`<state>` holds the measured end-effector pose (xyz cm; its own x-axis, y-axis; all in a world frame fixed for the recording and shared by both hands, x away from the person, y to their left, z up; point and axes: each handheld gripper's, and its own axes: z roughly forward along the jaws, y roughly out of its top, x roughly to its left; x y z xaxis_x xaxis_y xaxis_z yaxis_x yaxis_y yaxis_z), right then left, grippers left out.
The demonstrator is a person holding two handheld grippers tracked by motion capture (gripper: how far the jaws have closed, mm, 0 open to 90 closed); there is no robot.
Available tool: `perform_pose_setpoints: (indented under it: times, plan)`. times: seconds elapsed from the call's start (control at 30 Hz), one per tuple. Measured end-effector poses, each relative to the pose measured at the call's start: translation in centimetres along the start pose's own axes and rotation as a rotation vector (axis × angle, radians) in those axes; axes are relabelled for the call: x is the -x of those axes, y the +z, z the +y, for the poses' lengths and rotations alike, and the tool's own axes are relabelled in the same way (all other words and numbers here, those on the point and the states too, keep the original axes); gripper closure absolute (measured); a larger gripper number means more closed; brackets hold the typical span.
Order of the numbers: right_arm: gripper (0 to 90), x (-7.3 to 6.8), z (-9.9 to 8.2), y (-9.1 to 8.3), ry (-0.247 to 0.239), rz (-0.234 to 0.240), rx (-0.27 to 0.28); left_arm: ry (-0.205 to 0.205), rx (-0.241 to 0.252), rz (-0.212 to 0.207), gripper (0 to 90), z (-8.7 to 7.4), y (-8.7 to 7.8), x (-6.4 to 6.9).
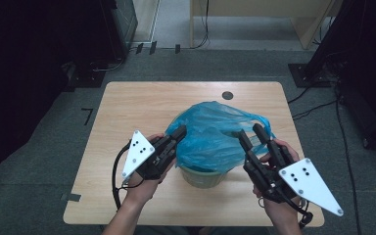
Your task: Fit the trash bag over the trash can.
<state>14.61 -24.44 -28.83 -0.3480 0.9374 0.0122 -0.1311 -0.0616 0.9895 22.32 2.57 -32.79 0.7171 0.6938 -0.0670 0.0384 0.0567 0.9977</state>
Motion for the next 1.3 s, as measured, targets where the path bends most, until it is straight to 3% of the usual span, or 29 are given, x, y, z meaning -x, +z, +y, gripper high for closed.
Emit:
perform_pose_setpoints:
  times: [0.13,0.33,0.47,0.67,0.77,0.83,0.9,1.0,1.07,1.13,1.2,1.3]
  plan:
    - [61.2,1.4,-0.2,-0.8,0.026,-0.018,0.012,-0.019,0.004,0.023,90.0,-0.2,-0.2,-0.7]
    - [58.0,3.1,-0.3,-1.8,0.038,-0.005,0.039,-0.058,0.005,0.075,90.0,-0.4,-0.2,-2.2]
    - [56.0,4.5,-1.1,-1.5,0.047,-0.080,0.003,-0.089,0.014,0.082,90.0,-0.6,-0.6,-2.9]
    - [48.6,6.6,-3.9,0.2,0.089,-0.176,-0.088,-0.113,0.047,0.067,90.0,-1.1,-1.4,-3.7]
    - [36.7,8.0,-5.7,1.2,0.188,-0.238,-0.154,-0.123,0.070,0.049,90.0,-1.5,-2.0,-4.2]
    - [32.9,8.9,-6.5,1.7,0.266,-0.247,-0.188,-0.134,0.077,0.048,90.0,-1.7,-2.3,-4.4]
    - [29.7,9.6,-7.2,2.1,0.358,-0.220,-0.223,-0.147,0.081,0.049,90.0,-2.0,-2.5,-4.7]
    - [30.0,10.0,-7.7,2.6,0.455,-0.126,-0.256,-0.158,0.079,0.038,90.0,-2.5,-2.7,-4.9]
    - [39.5,9.8,-7.8,2.9,0.487,-0.059,-0.265,-0.166,0.081,0.036,90.0,-2.9,-2.8,-4.9]
    - [60.9,9.3,-7.8,3.0,0.479,-0.014,-0.265,-0.176,0.075,0.035,90.0,-3.3,-2.8,-5.0]
    - [78.1,8.7,-7.6,3.2,0.447,-0.021,-0.266,-0.188,0.069,0.030,90.0,-3.6,-2.9,-5.0]
    - [89.8,8.3,-7.3,3.2,0.386,-0.073,-0.272,-0.191,0.057,0.027,90.0,-3.9,-3.0,-5.0]
